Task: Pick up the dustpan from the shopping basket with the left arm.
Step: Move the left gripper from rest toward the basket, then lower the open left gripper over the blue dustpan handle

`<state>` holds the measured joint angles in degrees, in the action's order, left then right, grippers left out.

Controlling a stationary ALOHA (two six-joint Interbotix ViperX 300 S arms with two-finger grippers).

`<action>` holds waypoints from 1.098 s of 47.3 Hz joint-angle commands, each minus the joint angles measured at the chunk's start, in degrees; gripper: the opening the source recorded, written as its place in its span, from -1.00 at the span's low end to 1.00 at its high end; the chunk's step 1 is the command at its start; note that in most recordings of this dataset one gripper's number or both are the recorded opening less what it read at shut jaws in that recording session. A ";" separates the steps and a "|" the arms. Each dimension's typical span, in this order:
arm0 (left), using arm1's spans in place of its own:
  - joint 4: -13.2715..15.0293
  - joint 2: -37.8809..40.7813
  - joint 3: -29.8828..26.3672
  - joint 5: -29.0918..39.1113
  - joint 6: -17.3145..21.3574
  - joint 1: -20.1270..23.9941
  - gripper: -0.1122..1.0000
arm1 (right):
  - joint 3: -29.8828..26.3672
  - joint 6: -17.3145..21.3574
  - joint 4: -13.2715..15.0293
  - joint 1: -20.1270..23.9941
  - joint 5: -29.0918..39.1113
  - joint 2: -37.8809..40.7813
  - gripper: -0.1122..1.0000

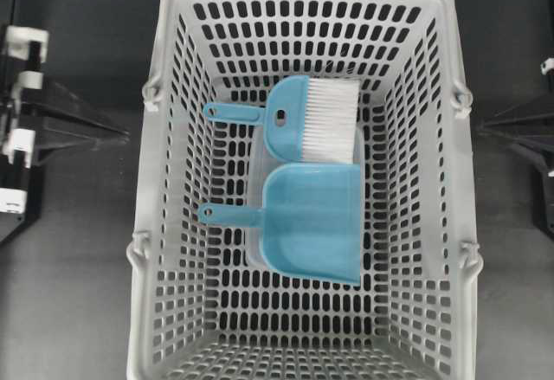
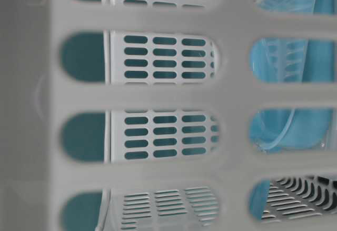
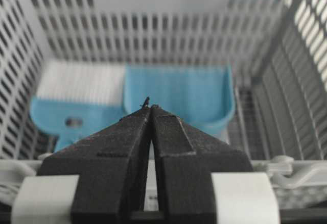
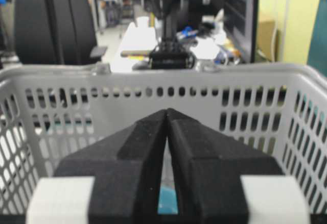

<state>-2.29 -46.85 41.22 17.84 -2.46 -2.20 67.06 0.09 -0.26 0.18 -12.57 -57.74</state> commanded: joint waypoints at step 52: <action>-0.26 50.63 -39.90 45.26 1.23 -4.04 0.81 | -1.76 0.53 -0.62 -0.44 3.78 0.26 0.49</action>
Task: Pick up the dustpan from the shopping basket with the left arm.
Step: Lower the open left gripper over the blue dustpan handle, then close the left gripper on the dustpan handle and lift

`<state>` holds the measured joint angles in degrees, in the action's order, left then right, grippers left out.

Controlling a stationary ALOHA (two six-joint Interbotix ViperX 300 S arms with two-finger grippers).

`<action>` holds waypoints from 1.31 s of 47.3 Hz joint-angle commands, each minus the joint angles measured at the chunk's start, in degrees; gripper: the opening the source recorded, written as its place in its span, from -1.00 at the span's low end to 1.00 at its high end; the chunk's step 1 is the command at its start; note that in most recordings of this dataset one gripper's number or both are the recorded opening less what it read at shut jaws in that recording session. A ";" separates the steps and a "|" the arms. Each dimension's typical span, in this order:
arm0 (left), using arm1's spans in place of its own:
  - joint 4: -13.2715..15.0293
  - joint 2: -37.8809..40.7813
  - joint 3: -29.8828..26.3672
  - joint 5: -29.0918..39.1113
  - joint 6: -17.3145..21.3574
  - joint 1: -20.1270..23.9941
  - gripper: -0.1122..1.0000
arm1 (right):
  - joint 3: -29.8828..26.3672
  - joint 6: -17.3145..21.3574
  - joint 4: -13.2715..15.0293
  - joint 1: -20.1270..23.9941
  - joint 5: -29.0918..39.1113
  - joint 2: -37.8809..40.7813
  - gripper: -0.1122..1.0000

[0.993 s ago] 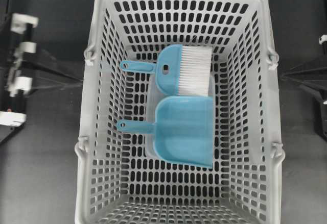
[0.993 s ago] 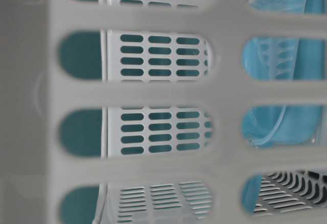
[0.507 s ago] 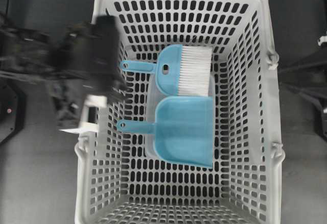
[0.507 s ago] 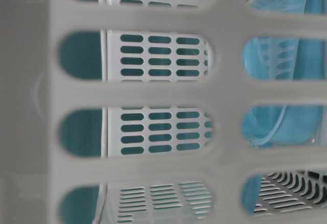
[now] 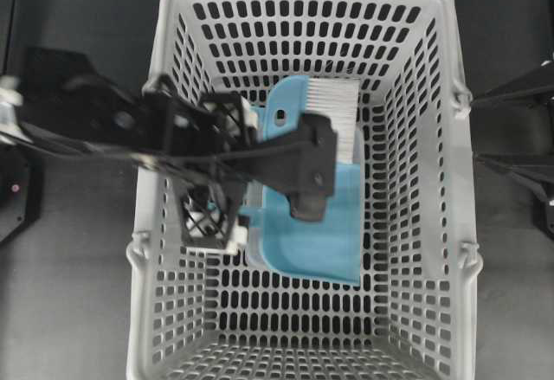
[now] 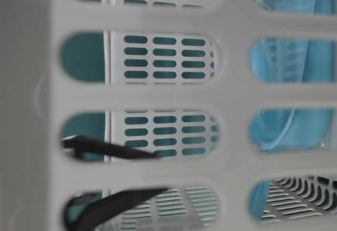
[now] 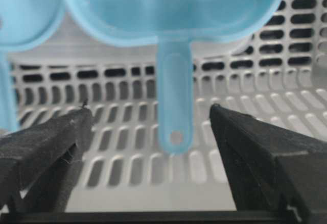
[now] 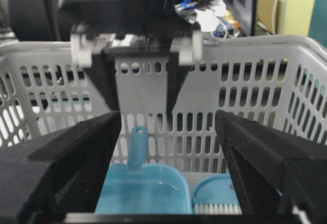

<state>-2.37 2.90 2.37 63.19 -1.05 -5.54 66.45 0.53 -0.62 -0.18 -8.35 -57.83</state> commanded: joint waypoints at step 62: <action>-0.26 -1.93 -10.02 6.06 -2.37 -1.76 -0.25 | -0.62 0.09 -0.26 0.18 -0.18 0.26 0.47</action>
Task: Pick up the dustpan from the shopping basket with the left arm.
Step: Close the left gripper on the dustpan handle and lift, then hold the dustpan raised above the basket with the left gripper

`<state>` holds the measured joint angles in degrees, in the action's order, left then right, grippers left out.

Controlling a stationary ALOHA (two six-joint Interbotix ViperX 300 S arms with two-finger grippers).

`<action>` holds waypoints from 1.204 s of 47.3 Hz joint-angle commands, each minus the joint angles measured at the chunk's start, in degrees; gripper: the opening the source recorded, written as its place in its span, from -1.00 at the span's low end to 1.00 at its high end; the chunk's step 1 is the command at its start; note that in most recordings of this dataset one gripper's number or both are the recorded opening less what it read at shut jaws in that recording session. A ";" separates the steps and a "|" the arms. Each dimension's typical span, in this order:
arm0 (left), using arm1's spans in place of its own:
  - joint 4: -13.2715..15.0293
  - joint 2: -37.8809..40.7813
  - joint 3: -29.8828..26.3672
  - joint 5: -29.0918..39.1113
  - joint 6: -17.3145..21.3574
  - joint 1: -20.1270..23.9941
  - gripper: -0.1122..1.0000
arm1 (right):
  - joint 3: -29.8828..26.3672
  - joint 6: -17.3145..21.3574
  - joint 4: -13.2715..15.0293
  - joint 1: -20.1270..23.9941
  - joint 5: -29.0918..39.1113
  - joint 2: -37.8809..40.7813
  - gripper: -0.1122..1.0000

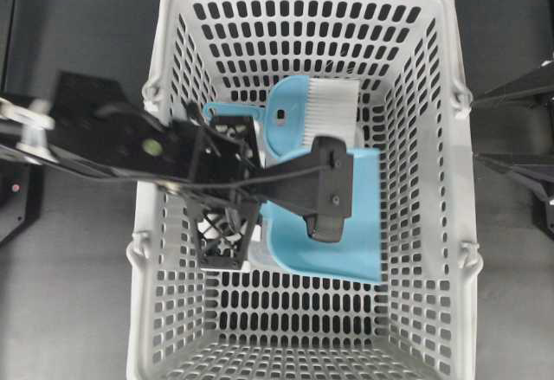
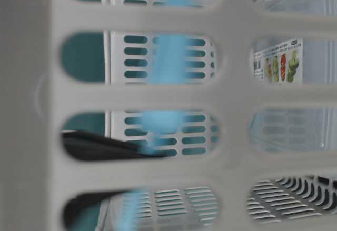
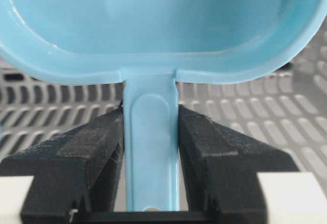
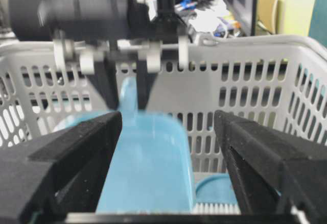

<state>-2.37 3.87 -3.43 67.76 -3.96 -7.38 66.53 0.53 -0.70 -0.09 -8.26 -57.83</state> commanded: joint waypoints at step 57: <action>-0.18 -3.69 -10.02 8.53 0.88 1.14 -0.25 | -0.62 0.18 -0.18 0.09 -0.44 0.26 0.47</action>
